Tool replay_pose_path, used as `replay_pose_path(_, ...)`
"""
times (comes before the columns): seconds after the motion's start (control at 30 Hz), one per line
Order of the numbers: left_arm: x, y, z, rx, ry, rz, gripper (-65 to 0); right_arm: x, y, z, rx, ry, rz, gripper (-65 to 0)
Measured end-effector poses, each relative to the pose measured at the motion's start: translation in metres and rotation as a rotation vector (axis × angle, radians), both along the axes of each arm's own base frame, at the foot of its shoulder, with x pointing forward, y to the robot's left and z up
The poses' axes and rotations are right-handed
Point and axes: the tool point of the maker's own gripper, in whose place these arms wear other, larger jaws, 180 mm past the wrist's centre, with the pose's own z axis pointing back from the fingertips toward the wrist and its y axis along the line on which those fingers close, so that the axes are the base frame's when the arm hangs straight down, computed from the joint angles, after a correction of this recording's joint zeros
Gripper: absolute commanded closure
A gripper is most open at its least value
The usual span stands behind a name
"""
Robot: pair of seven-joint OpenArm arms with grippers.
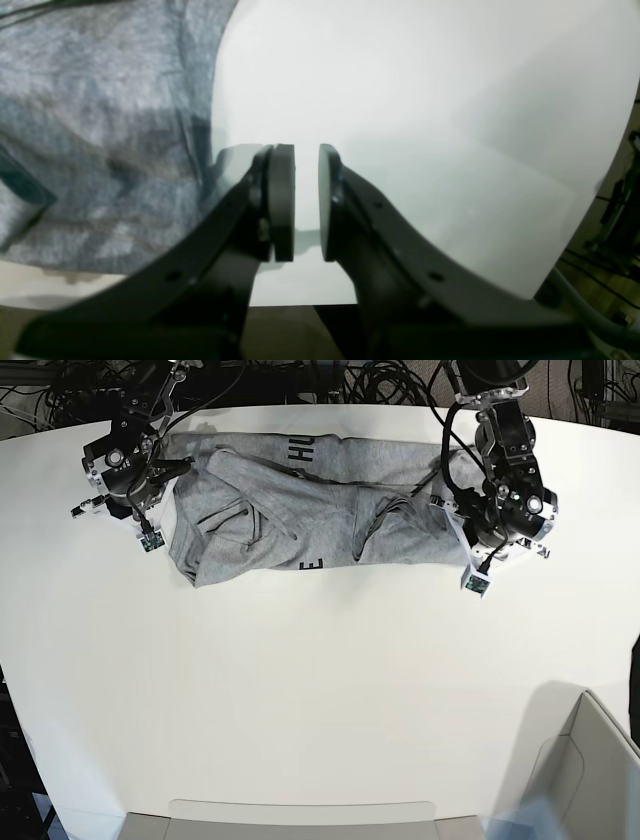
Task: Fold the T-shirt properly
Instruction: 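Release the folded end and lift the left gripper away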
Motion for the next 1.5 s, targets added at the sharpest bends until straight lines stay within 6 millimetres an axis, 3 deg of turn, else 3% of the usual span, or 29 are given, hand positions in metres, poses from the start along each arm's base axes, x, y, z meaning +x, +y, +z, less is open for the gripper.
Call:
replay_pose_path(0.2,-0.021,-0.033,-0.014,-0.007,0.06,-0.116,0.0,0.0,0.001,0.0,0.002,0.0,0.001,-7.8)
replay_pose_path(0.33,-0.042,-0.057,-0.009,-0.021,0.056,-0.195,0.0,0.002,0.002,0.001,0.004,-0.005,0.003,-7.8)
replay_pose_path(0.4,-0.048,-0.063,-0.002,-0.028,0.038,-0.213,0.0,0.002,0.003,0.0,0.006,-0.004,0.003,-7.8)
replay_pose_path(0.57,-0.058,-0.07,-0.008,-0.028,0.065,-0.241,0.0,0.002,0.002,0.001,0.003,-0.005,0.002,-7.8)
replay_pose_path(0.73,-0.1,-0.116,-0.024,-0.114,0.111,-0.377,0.0,0.002,0.002,0.001,0.005,-0.005,0.002,-7.8)
replay_pose_path(0.83,-0.129,-0.13,-0.033,-0.171,0.139,-0.439,0.0,0.002,0.002,0.001,0.005,-0.006,0.002,-7.9)
replay_pose_path(0.9,-0.134,-0.117,-0.036,-0.153,0.153,-0.41,0.0,0.003,0.002,0.001,0.005,-0.007,0.002,-8.0)
replay_pose_path(1.03,-0.121,-0.076,-0.037,-0.084,0.137,-0.294,0.0,0.005,0.002,0.002,0.007,-0.013,-0.001,-8.0)
replay_pose_path(1.13,-0.116,-0.058,-0.035,-0.057,0.131,-0.244,0.0,0.012,0.002,0.007,0.009,-0.035,-0.002,-8.3)
replay_pose_path(1.2,-0.11,-0.048,-0.033,-0.035,0.132,-0.217,0.0,0.014,0.005,0.008,0.018,-0.044,-0.005,-11.6)
replay_pose_path(1.33,-0.087,-0.028,-0.023,0.002,0.092,-0.164,0.0,0.014,-0.008,0.012,0.032,-0.067,-0.07,-25.9)
replay_pose_path(1.43,-0.085,-0.023,-0.022,0.016,0.094,-0.153,0.0,0.015,-0.016,0.015,0.148,-0.138,-0.143,-27.4)
replay_pose_path(1.5,-0.086,-0.024,-0.022,0.013,0.094,-0.154,0.0,-0.007,-0.033,0.009,0.161,-0.075,-0.24,-27.4)
